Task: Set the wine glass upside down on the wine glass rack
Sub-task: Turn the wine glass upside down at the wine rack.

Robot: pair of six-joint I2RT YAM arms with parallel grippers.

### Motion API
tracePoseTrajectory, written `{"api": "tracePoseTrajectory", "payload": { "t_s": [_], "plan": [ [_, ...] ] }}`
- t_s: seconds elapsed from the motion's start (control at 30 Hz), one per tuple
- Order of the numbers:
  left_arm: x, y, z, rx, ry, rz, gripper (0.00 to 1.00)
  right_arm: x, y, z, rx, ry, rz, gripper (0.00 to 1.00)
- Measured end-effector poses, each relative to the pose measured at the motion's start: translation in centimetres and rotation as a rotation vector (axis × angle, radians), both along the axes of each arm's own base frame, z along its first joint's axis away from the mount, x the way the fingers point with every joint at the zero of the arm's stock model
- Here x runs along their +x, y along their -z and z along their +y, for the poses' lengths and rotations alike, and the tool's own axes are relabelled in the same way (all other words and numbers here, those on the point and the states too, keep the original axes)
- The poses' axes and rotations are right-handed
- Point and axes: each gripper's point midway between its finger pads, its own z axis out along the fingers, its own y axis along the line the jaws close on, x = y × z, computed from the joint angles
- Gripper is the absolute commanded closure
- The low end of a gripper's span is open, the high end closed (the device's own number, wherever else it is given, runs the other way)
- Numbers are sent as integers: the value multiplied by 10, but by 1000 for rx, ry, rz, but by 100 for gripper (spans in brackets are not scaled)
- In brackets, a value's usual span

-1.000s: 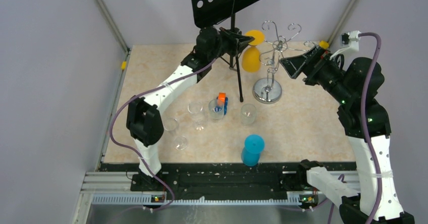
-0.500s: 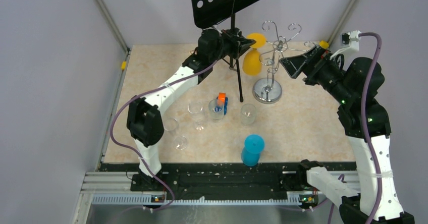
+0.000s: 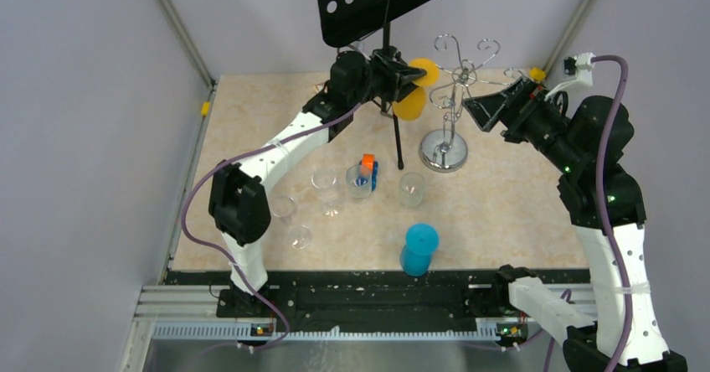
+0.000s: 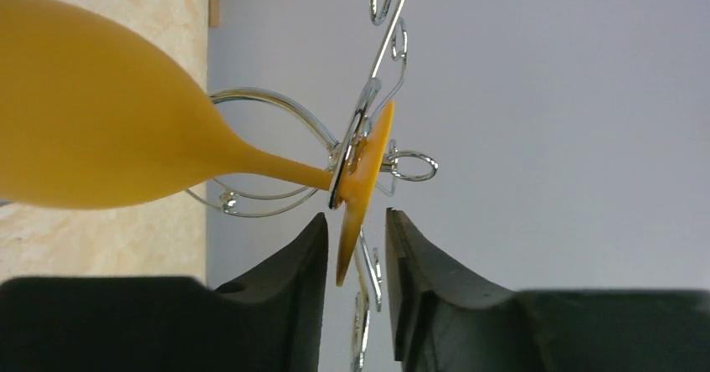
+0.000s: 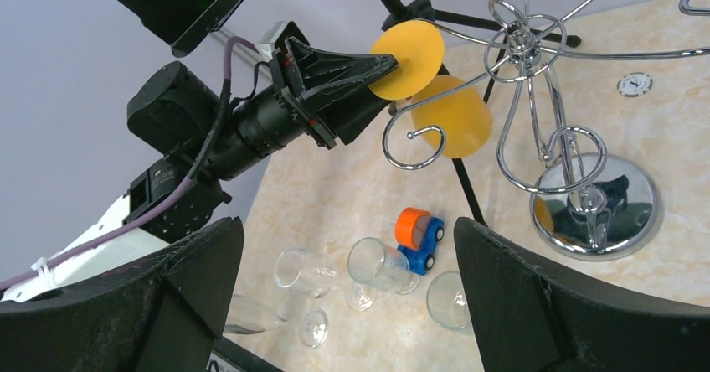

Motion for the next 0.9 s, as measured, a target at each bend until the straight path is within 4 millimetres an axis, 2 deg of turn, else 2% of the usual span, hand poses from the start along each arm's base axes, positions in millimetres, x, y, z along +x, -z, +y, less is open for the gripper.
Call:
{"api": "tracePoseTrajectory", "payload": {
  "t_s": [0.17,0.4,0.7,0.9],
  "plan": [
    [-2,4,-1,10,9,16,30,0,0,0,0,0,0,1],
    [-6,5,-1,13,25,24,14,-2,-1,0,1,0,-5,1],
    [-15,11,3,27,40,33,9,0,1,0,1,-1,-1,1],
    [-32,20,15,77,46,21,9,0,3,1,1,-3,2,1]
  ]
}}
